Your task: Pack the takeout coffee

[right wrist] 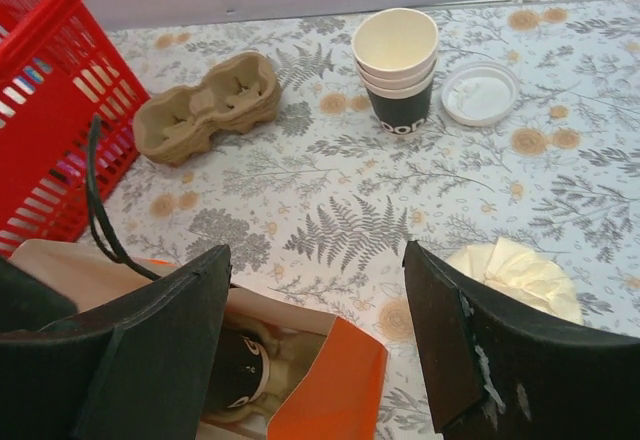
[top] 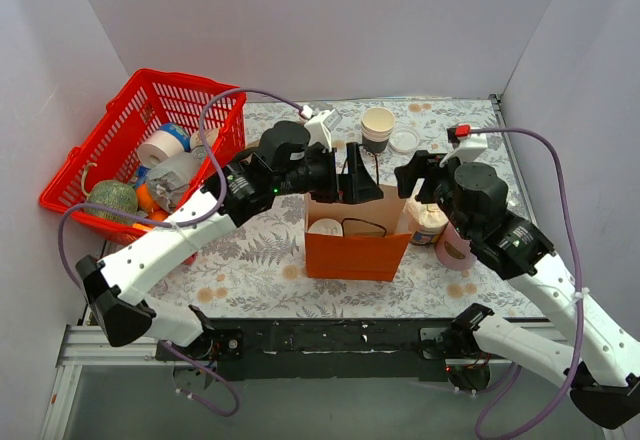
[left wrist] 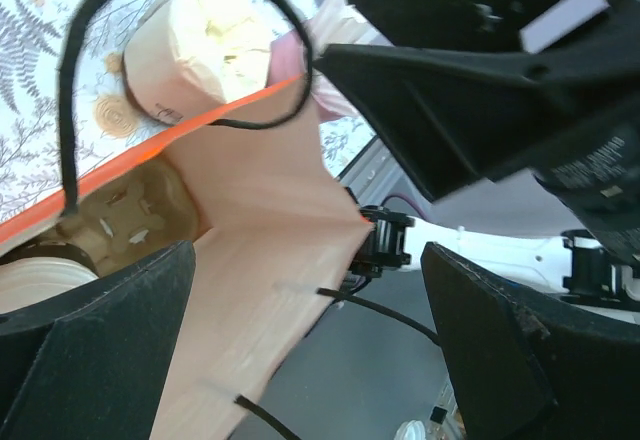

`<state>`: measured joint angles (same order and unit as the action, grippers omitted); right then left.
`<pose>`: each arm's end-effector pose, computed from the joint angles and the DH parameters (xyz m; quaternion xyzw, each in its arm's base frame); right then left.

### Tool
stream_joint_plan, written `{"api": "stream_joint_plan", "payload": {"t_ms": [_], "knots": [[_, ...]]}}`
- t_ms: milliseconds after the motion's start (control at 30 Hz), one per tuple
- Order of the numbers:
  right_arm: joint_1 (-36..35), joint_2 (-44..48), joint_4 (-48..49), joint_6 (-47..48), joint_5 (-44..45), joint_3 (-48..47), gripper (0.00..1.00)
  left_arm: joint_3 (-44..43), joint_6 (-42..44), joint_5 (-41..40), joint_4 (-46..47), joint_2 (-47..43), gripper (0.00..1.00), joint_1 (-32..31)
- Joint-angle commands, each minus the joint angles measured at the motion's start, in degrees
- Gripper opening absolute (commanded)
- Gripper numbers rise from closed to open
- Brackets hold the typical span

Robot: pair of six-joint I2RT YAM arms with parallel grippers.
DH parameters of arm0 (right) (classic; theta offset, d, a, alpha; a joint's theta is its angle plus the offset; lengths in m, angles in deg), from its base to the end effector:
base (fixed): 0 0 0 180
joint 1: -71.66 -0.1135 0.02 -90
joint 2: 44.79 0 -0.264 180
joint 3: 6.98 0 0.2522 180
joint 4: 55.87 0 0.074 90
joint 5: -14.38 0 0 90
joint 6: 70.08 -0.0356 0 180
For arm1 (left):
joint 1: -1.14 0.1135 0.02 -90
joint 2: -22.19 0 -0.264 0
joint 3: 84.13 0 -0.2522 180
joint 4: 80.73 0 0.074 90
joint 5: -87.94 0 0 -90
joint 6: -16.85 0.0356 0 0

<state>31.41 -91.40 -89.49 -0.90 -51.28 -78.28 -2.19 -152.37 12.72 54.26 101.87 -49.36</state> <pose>0.1415 0.1005 0.3942 0.0097 0.7554 0.1848 0.6286 0.1895 -0.2442 0.4042 -0.1438 0.8343 -0.5180 0.1222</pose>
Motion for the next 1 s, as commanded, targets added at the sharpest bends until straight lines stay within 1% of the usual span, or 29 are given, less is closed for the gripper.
{"api": "stream_joint_plan", "payload": {"t_ms": [0,67,100,133,167,200,233,267,300,400,467,533,567,600,633,667,700,733,767,833,967], "knots": [[-0.01,-3.92,-10.62,-0.80,5.62,-7.49,0.78,-3.42,2.23,1.74,0.84,-3.83,0.98,-0.21],[0.26,-7.34,-19.92,-2.99,9.30,-12.05,0.76,-4.30,2.84,0.60,0.40,-4.09,0.98,-0.21],[0.61,-8.75,-23.52,-3.96,15.33,-13.72,0.76,-4.74,2.93,-0.36,-0.30,-4.35,0.98,-0.21],[1.65,-11.46,-27.65,-5.71,18.17,-16.79,0.76,-5.26,3.11,-1.76,-0.92,-4.53,0.98,-0.21],[2.54,-12.70,-32.56,-6.07,19.94,-17.77,0.77,-6.84,3.46,-4.91,-1.53,-4.62,0.98,-0.21],[3.76,-13.67,-34.18,-6.08,19.70,-18.65,0.77,-7.63,3.72,-7.47,-3.37,-4.88,0.98,-0.21],[6.04,-15.16,-34.72,-4.77,18.48,-19.10,0.77,-8.69,3.81,-9.67,-4.52,-4.80,0.98,-0.21],[7.10,-15.44,-34.81,-4.15,17.33,-19.10,0.77,-9.65,4.16,-13.60,-5.48,-4.97,0.98,-0.21],[7.98,-15.61,-34.20,-3.45,15.32,-18.93,0.77,-11.66,4.77,-14.69,-6.89,-5.06,0.98,-0.21],[11.50,-15.53,-33.76,-2.21,13.90,-18.66,0.76,-15.01,5.74,-19.61,-9.00,-5.24,0.98,-0.21],[14.84,-15.18,-33.14,-0.63,13.28,-18.23,0.74,-15.55,6.36,-22.07,-9.88,-5.76,0.98,-0.21],[17.82,-14.91,-30.86,3.04,10.04,-17.44,0.72,-15.03,6.62,-26.99,-11.11,-6.90,0.98,-0.21],[18.36,-14.91,-30.25,3.93,8.98,-17.08,0.71,-14.68,6.45,-28.66,-11.55,-7.34,0.98,-0.21],[18.71,-15.00,-29.20,5.25,6.54,-16.38,0.69,-14.15,6.27,-32.33,-12.25,-7.95,0.98,-0.21],[18.80,-15.35,-27.79,8.39,5.03,-16.20,0.68,-12.23,5.66,-33.76,-12.61,-8.48,0.98,-0.21],[18.89,-15.79,-27.78,8.95,4.23,-16.29,0.67,-11.34,5.22,-35.51,-12.96,-9.79,0.98,-0.21],[18.89,-16.31,-27.61,9.65,4.14,-16.64,0.67,-10.38,4.61,-36.66,-14.10,-10.33,0.98,-0.21],[18.98,-17.71,-27.43,11.40,4.31,-17.34,0.67,-9.76,3.82,-39.98,-14.98,-10.77,0.98,-0.21],[18.98,-18.42,-27.52,11.68,5.01,-17.69,0.67,-9.06,1.98,-41.49,-16.03,-11.12,0.98,-0.13],[19.24,-20.96,-27.78,11.94,6.42,-19.00,0.67,-8.52,1.09,-44.30,-18.49,-11.91,0.98,-0.12],[21.08,-24.66,-28.30,10.89,5.98,-20.94,0.66,-5.19,-0.41,-45.72,-19.29,-13.58,0.98,0.14]]}}
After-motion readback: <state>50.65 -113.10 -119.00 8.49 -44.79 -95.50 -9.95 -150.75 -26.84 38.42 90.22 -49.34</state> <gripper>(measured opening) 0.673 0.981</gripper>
